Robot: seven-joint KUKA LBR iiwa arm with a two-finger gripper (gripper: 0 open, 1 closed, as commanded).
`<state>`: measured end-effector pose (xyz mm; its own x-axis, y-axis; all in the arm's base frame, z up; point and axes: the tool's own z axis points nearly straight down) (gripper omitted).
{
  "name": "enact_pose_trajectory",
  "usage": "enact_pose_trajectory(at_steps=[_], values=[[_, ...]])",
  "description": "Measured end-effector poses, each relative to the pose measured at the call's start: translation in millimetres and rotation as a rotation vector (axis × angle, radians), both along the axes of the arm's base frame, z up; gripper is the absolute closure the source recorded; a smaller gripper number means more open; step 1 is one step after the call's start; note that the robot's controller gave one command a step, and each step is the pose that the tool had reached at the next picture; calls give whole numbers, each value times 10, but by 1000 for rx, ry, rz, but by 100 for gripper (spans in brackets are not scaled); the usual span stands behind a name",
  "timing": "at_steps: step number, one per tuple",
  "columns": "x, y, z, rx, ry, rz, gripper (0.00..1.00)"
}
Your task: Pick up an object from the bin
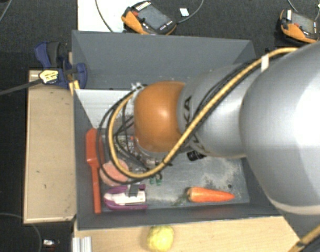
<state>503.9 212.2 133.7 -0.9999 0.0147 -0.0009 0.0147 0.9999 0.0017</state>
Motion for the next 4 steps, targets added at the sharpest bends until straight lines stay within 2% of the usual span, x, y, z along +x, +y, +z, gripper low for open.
enact_pose_trajectory(at_steps=[1, 2, 3, 4], values=[[0, 0, 0, 0, 0, 0, 0], [109, 229, 208, 2, -6, 263, 0], [110, 230, 210, 2, -6, 266, 0], [310, 288, 96, 3, -11, 283, 0]])
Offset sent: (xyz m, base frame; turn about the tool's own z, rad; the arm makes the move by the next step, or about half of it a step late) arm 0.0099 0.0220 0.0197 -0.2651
